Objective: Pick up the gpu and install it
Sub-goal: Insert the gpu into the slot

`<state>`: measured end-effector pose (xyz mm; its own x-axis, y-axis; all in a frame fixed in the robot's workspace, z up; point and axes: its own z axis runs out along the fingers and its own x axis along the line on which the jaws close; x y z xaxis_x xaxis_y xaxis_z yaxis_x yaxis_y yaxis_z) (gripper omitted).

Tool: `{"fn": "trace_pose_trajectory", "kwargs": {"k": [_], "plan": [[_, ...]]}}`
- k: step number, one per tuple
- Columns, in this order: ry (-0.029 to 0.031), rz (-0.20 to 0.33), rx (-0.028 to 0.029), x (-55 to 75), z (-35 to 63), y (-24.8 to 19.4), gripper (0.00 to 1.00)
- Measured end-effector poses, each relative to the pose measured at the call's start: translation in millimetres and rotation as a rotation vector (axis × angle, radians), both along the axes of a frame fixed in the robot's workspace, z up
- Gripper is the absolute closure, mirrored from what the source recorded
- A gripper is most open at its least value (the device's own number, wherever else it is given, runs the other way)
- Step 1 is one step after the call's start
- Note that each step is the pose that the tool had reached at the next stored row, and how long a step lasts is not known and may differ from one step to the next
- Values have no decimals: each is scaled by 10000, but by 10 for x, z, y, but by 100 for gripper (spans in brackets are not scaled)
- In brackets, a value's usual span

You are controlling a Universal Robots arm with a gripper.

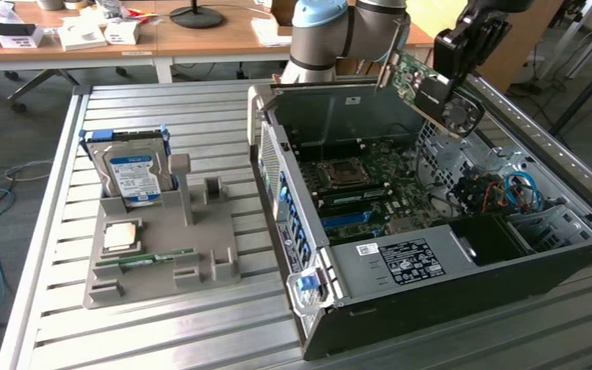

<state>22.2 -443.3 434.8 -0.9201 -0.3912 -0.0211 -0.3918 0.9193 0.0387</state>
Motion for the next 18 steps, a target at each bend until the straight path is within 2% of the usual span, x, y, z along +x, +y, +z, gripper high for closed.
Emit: {"fn": "trace_pose_trajectory", "kwargs": {"k": [18], "plan": [[-2,2872,-62,-2,-1,0,74]]}}
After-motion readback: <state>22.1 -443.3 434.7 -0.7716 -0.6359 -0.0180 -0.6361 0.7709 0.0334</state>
